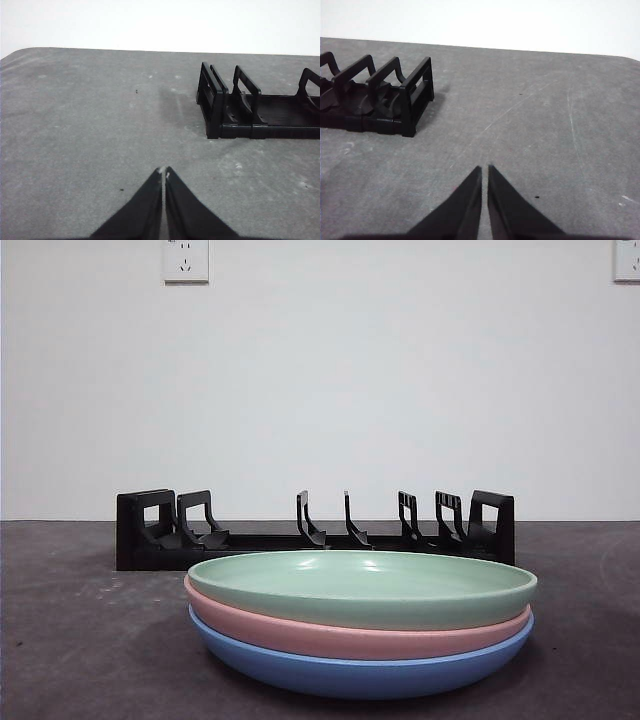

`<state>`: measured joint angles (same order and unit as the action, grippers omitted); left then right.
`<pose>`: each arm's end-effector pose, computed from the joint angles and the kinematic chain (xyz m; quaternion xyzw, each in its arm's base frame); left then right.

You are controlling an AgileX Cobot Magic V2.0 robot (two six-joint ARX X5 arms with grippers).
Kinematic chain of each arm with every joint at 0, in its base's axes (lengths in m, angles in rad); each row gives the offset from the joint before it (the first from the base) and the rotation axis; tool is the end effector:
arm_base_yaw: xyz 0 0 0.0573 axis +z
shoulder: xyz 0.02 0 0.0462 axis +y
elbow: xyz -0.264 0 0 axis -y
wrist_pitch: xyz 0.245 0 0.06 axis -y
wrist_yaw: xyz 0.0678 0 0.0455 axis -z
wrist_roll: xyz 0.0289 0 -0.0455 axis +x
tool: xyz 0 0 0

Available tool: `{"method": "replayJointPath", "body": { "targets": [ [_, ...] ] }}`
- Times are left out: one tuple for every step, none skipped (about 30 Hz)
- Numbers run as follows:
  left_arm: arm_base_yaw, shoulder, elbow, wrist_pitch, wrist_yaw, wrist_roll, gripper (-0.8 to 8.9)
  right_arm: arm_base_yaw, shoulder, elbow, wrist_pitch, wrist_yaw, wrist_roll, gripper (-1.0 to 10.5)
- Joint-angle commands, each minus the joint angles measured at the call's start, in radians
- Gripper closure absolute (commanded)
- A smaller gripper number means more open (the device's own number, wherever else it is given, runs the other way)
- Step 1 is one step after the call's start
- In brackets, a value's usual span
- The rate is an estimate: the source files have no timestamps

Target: Place the plate

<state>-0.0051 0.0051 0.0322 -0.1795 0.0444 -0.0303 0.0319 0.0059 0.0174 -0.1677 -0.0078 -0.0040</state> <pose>0.0948 -0.0018 0.1568 -0.0166 0.0765 -0.0235 0.9967 0.0958 0.0033 0.1528 -0.0029 0.0780 0.0199 0.9968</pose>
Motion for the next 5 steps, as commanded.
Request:
{"method": "replayJointPath", "body": {
  "targets": [
    [-0.002, -0.002, -0.02, -0.007, -0.003, -0.007, 8.04, -0.001, -0.002, -0.004, 0.011, 0.0, 0.0, 9.3],
    [-0.002, -0.002, -0.02, -0.007, -0.003, -0.007, 8.04, -0.001, -0.002, -0.004, 0.011, 0.0, 0.0, 9.3],
    [-0.002, -0.002, -0.02, -0.007, -0.003, -0.007, 8.04, -0.001, -0.002, -0.005, 0.011, 0.0, 0.0, 9.3],
    [-0.002, -0.002, -0.02, -0.007, -0.003, -0.007, 8.04, -0.001, -0.002, -0.004, 0.011, 0.0, 0.0, 9.3],
    [-0.002, -0.002, -0.02, -0.007, -0.003, -0.007, 8.04, -0.001, -0.002, -0.004, 0.011, 0.0, 0.0, 9.3]
  ]
}}
